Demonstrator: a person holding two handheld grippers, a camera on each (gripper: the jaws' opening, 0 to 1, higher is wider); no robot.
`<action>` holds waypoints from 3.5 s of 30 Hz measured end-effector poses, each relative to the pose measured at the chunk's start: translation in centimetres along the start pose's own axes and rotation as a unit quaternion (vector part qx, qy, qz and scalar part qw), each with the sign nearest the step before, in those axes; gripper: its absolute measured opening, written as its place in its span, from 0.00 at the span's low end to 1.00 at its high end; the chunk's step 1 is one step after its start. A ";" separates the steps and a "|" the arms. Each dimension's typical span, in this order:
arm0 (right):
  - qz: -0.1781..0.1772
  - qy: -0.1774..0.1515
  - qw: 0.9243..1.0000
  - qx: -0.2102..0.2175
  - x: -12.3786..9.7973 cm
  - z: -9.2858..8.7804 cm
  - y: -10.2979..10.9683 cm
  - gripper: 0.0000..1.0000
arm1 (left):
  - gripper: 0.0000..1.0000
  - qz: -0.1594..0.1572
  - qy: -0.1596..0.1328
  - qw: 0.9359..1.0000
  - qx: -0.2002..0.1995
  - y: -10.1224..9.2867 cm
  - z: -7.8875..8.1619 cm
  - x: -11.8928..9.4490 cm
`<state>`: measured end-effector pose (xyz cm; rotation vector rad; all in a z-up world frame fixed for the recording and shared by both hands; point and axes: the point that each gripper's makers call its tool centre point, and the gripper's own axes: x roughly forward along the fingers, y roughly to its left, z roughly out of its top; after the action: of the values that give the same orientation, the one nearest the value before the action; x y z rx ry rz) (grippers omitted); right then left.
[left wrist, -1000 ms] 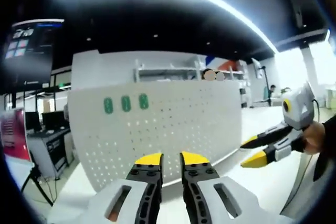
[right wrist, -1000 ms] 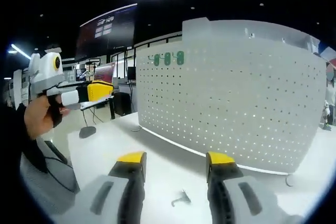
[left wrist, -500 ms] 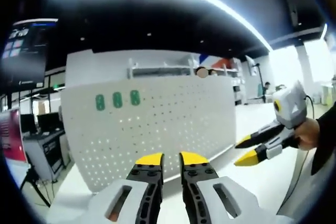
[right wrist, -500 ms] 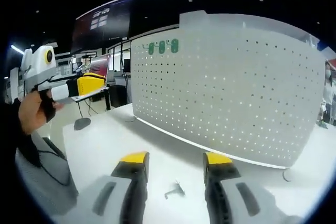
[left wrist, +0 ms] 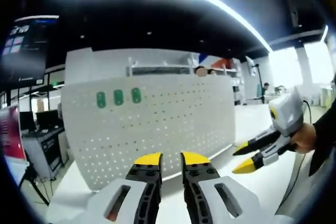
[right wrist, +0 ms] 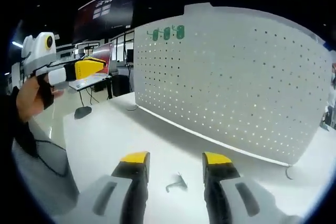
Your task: Insert the hook assembly into the mounting plate slot until the hook locks in place.
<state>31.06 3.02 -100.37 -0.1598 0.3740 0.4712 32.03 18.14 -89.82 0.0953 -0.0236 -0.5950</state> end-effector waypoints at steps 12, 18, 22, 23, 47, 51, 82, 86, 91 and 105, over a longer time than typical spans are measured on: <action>0.008 0.046 0.999 -0.005 1.1 -2.5 -0.2 0.32 | 0.16 -0.020 0.010 1.000 -0.004 -0.9 -0.3 0.2; 0.012 0.076 0.997 -0.019 2.4 -4.0 -0.6 0.26 | 0.16 -0.030 0.013 0.999 -0.009 -1.3 -0.4 0.4; 0.018 0.101 0.994 -0.024 3.4 -5.4 -1.2 0.22 | 0.16 -0.040 0.022 0.999 -0.006 -1.8 -0.9 0.6; 0.019 0.106 0.994 -0.024 3.6 -5.8 -1.2 0.22 | 0.16 -0.042 0.025 0.999 -0.005 -1.9 -1.0 0.7; 0.041 0.183 0.980 -0.059 5.9 -11.1 -2.1 0.04 | 0.13 -0.059 0.045 0.997 -0.001 -2.7 -2.0 0.8; 0.036 0.184 0.980 -0.061 5.9 -11.2 -2.5 0.03 | 0.13 -0.064 0.048 0.997 0.002 -3.0 -2.1 0.9; 0.024 0.136 0.987 -0.078 5.8 -7.6 -2.4 0.00 | 0.13 -0.076 0.061 0.995 0.012 -3.7 -2.7 1.1; 0.021 0.128 0.989 -0.072 5.7 -7.0 -2.6 0.00 | 0.13 -0.079 0.060 0.995 0.015 -3.9 -2.6 1.1; 0.023 0.127 0.990 -0.061 5.6 -6.7 -2.4 0.00 | 0.13 -0.082 0.060 0.995 0.016 -4.1 -2.6 1.2; 0.043 0.087 0.994 -0.045 5.0 -3.0 0.1 0.00 | 0.15 -0.120 0.081 0.989 0.032 -5.9 -3.5 1.2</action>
<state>34.24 4.50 -105.04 -0.2748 0.5327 0.5604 29.93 12.86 -93.90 0.2098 0.1276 -0.8262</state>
